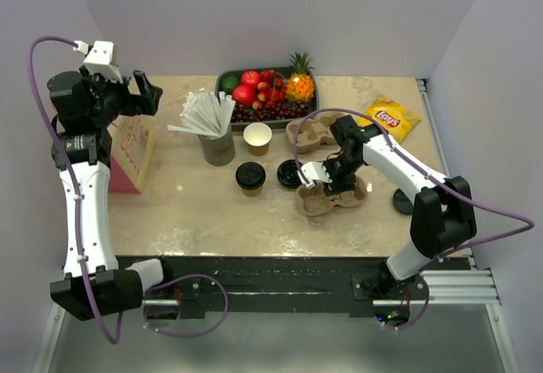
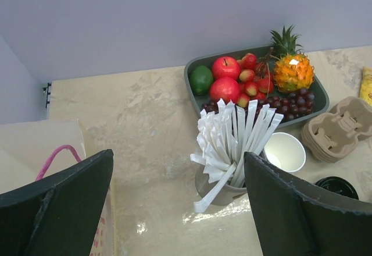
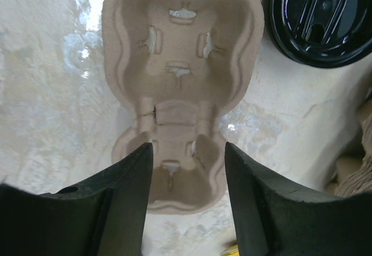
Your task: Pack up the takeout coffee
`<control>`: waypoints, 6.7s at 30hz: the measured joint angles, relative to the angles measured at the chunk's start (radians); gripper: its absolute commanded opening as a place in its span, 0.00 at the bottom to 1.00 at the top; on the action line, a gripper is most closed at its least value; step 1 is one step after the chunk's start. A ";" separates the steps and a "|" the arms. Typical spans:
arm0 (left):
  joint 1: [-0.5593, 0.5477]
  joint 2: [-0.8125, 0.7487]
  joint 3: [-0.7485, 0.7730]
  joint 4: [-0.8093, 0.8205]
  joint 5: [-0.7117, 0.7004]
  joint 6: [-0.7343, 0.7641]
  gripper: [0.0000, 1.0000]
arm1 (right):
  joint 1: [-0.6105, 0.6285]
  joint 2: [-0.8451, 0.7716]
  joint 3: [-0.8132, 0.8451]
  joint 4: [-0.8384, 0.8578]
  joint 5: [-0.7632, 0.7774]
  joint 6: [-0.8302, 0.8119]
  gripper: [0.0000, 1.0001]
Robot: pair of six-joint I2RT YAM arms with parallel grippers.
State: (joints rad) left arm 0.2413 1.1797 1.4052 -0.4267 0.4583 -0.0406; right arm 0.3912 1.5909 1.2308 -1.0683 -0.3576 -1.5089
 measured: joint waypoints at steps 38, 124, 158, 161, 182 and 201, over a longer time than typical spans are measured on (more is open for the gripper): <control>0.019 -0.015 -0.011 0.000 0.004 0.000 0.98 | 0.043 0.111 -0.064 0.082 0.061 -0.027 0.46; 0.209 0.482 0.594 -0.643 -0.507 0.346 0.77 | 0.075 -0.043 0.143 0.097 0.025 0.605 0.27; 0.241 0.521 0.528 -0.729 -0.529 0.381 0.00 | 0.080 -0.042 0.167 0.077 0.026 0.642 0.26; 0.241 0.505 0.528 -0.749 -0.504 0.414 0.00 | 0.080 -0.043 0.206 0.070 0.025 0.647 0.26; 0.156 -0.128 0.264 -0.899 -0.155 0.972 0.00 | 0.080 -0.215 0.366 0.186 -0.150 0.860 0.26; 0.069 -0.237 -0.003 -0.839 0.257 0.917 0.00 | 0.190 -0.163 0.662 0.101 -0.193 0.917 0.27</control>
State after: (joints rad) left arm 0.3107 0.9432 1.4017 -1.2655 0.7151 0.8764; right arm 0.5812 1.4281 1.8931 -0.9668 -0.5510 -0.5919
